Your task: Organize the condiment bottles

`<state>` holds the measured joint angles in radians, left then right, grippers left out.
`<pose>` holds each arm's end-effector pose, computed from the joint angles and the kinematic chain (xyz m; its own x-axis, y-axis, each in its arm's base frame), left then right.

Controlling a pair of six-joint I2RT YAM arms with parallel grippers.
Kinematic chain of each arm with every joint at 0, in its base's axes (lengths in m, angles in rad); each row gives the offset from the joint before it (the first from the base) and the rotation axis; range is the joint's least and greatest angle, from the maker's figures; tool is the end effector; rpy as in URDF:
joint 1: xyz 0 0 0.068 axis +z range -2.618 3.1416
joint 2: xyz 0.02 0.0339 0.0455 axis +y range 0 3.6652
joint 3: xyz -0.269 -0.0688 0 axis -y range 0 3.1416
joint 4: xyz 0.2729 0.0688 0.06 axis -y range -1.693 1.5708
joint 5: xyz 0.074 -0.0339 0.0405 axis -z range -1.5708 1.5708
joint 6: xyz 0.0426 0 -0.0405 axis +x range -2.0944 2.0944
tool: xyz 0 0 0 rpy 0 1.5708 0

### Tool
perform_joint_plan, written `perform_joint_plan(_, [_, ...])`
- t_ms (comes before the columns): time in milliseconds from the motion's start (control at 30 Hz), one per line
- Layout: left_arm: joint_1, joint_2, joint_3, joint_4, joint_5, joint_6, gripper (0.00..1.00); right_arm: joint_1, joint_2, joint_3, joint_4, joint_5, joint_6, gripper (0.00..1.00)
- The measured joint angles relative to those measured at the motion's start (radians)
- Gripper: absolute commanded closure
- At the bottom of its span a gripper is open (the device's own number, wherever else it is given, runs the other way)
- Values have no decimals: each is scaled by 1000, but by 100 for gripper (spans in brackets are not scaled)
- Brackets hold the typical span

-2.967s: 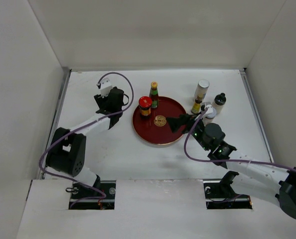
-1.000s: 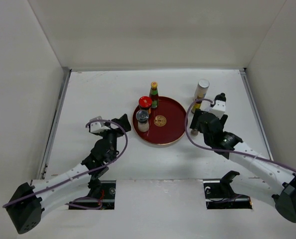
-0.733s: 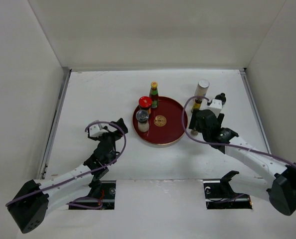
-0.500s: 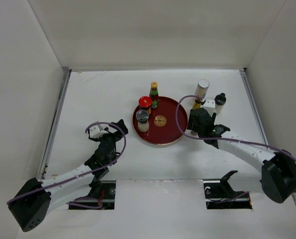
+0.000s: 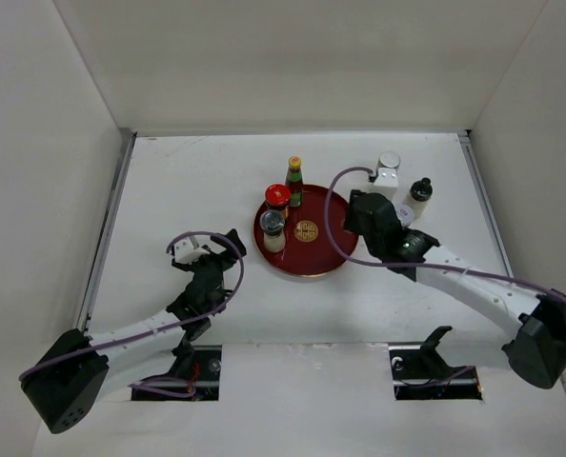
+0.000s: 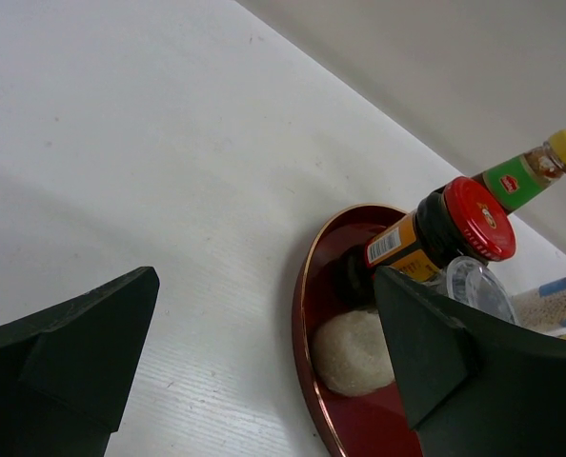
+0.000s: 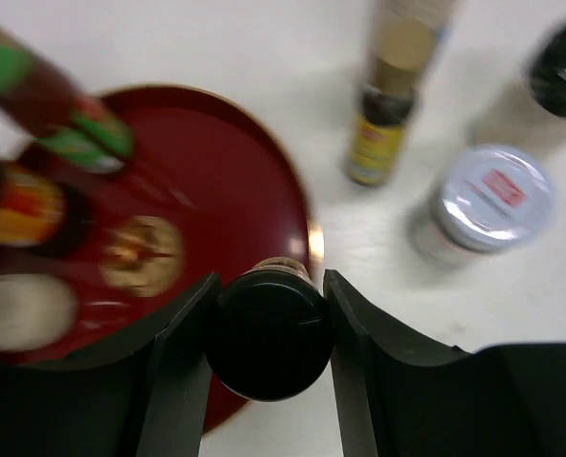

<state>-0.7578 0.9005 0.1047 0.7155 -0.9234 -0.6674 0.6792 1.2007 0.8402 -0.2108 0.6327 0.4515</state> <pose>0.1585 -0.1032 0.1633 0.0551 -0.5661 -0.8225 -0.1641 0.8074 -0.5667 0.2418 0.1628 0.2656 -0.4307 0.1045 -0.8964 0.0760 0.9939 0.0793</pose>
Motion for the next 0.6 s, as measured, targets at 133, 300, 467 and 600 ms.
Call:
perform_joint_plan(133, [0, 6, 0, 2, 1, -2, 0, 101, 97, 117, 77, -39, 4, 63])
perform_joint_plan(300, [5, 7, 0, 7, 1, -3, 0, 211, 299, 203, 144, -74, 5, 62])
perform_joint_plan(467, [5, 23, 0, 10, 4, -3, 0, 291, 398, 213, 144, -98, 6, 61])
perform_joint_plan(600, [11, 26, 0, 13, 6, -3, 0, 328, 452, 227, 148, -101, 16, 60])
